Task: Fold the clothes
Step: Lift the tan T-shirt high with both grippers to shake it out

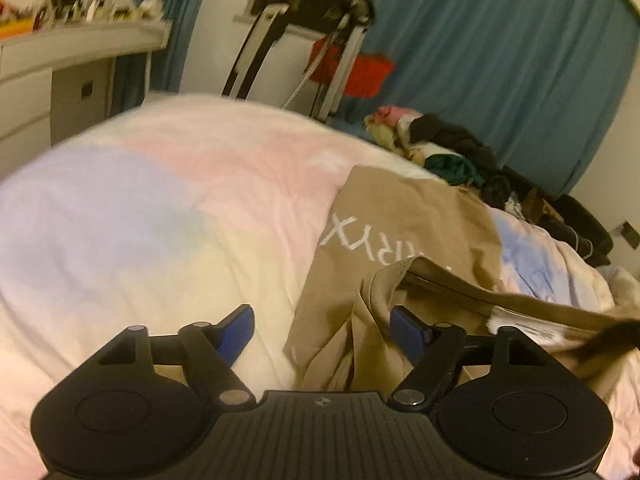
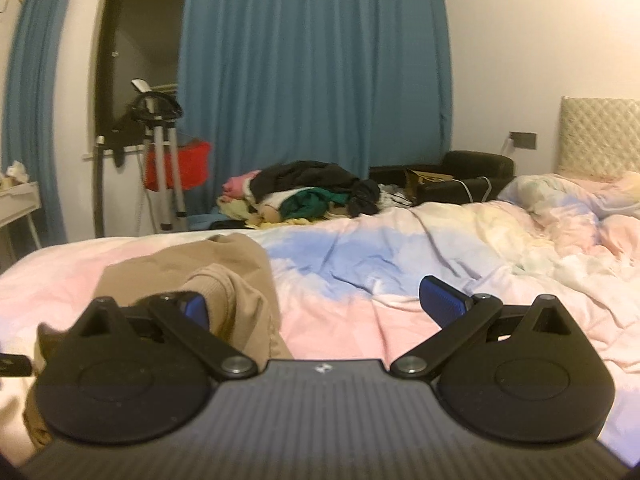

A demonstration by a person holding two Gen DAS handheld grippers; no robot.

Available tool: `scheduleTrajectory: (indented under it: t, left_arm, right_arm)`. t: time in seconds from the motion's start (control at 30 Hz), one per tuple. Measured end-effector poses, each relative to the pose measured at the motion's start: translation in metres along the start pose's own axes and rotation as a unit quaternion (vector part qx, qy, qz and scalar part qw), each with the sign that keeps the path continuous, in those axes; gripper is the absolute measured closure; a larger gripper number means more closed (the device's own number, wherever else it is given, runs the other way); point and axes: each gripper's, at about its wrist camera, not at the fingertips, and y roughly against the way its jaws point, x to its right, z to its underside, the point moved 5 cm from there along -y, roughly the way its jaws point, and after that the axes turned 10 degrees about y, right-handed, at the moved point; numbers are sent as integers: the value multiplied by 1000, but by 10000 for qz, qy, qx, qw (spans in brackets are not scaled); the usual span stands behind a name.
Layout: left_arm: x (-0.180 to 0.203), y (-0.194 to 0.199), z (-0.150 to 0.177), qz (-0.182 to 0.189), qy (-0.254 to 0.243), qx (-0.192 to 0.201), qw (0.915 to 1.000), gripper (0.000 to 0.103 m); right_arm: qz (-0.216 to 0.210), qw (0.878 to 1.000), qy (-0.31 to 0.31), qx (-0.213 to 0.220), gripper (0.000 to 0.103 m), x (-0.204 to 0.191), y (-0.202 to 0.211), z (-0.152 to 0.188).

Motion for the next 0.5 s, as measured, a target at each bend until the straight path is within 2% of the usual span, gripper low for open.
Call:
scheduleTrajectory:
  t: [0.23, 0.33, 0.43, 0.5]
  left_arm:
    - [19, -14, -1, 97, -211, 136, 9996, 21]
    - [29, -30, -2, 141, -557, 131, 9983, 20]
    - [32, -51, 6, -334, -930, -51, 9951, 20]
    - [25, -58, 7, -646, -897, -4, 9939, 22]
  right_arm:
    - [19, 9999, 134, 1, 0, -3, -1, 4]
    - [21, 9999, 146, 77, 0, -4, 3, 3]
    - [-6, 9996, 158, 215, 0, -5, 8, 2]
    - [15, 9994, 265, 203, 0, -7, 9, 4]
